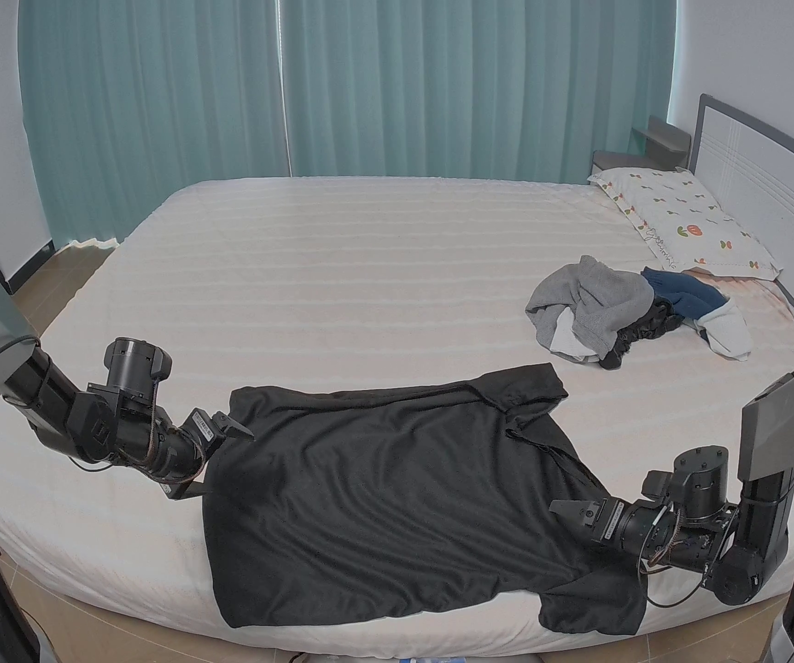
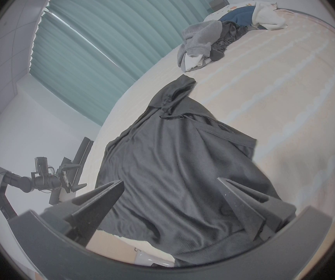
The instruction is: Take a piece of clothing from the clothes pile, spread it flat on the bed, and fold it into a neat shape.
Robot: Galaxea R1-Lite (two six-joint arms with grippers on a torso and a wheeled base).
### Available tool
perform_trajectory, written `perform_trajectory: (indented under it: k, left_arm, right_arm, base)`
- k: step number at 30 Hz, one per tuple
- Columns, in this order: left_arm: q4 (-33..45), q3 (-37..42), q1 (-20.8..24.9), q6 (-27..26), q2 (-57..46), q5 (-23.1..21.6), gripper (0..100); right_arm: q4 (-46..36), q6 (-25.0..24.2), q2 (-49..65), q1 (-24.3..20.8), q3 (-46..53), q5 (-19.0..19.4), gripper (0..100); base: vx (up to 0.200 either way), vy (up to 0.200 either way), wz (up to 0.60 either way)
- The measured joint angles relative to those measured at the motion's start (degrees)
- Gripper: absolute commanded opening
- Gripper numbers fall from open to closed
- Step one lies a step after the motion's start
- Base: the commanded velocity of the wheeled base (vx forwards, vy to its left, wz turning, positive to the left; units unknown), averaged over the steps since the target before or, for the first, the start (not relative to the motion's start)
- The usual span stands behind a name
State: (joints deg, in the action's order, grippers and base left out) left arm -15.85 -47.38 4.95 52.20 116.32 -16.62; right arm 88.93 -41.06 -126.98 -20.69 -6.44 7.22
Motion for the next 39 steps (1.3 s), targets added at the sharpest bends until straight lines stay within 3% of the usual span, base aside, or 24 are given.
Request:
perform_trajectory:
  k: [13, 25, 30, 39]
  left_arm:
    - [-0.05, -4.68, 0.20, 1.52, 1.57, 0.55, 100]
    - [0.12, -22.41, -1.68, 2.23, 10.30, 1.05, 100]
    - [-0.10, -29.34, -1.73, -2.30, 16.48, 1.40, 100]
    - [-0.57, -41.56, -1.45, -4.01, 25.97, 7.53, 100]
  right_arm:
    - [0.02, -4.35, -0.23, 1.06, -3.40, -0.33, 100]
    - [0.05, -10.36, -1.94, 1.26, -5.61, -0.05, 100]
    - [0.02, -10.97, -2.57, 2.04, -6.38, -0.18, 100]
    - [0.05, -11.22, -4.41, 4.92, -8.44, -0.41, 100]
  base:
    - [0.000, 0.000, 0.00]
    - [0.000, 0.000, 0.00]
    - [0.000, 0.000, 0.00]
    - [0.000, 0.000, 0.00]
